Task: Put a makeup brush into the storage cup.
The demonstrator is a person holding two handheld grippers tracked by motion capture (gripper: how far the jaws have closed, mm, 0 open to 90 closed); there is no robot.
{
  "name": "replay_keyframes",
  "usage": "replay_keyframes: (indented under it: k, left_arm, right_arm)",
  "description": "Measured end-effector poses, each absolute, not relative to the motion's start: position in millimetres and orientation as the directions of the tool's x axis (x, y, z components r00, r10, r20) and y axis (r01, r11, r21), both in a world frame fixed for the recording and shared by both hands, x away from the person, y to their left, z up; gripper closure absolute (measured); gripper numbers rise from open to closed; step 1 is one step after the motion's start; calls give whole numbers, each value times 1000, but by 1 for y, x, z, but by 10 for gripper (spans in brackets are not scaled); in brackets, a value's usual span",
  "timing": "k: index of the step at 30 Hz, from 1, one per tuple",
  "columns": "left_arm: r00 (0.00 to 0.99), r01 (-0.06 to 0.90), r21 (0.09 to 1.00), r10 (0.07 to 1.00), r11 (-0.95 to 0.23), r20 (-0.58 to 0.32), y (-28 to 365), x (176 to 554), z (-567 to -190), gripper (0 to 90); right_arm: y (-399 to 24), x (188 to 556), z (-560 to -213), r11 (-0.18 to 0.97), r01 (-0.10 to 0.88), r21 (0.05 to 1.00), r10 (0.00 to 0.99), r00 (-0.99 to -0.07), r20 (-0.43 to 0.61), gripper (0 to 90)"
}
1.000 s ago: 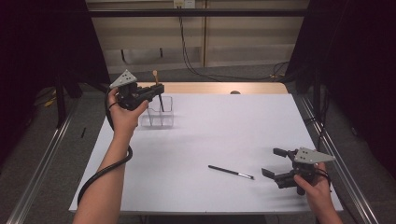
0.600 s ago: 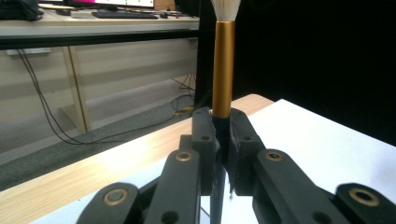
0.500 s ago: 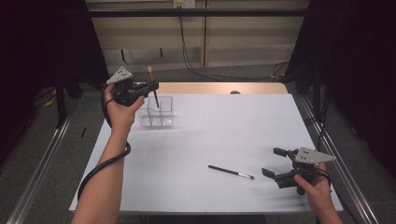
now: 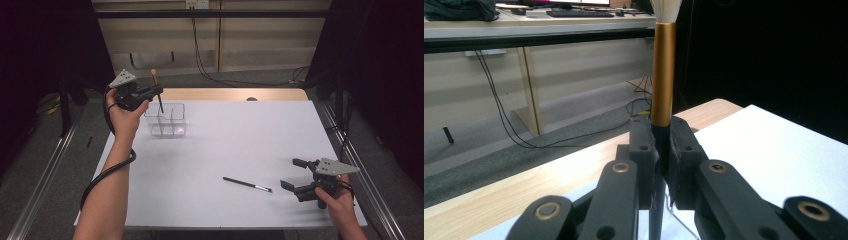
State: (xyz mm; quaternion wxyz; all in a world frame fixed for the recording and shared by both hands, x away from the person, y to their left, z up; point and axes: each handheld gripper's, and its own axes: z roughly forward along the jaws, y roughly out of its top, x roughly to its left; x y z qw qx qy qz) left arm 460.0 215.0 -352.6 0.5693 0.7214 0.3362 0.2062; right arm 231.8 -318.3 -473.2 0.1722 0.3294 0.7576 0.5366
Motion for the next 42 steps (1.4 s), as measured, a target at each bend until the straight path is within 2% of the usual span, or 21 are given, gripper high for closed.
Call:
replay_keyframes:
  k: [18,42]
  left_arm:
    - [646,255,959,760,-124,-74,232,467,-354,832]
    - [627,280,951,775,-128,-81,233,467,-370,831]
  right_arm:
    - [-318,232,-474,209,314,926,681,-727,93,61]
    - [-317,232,-474,212,314,926,677,-730,92,62]
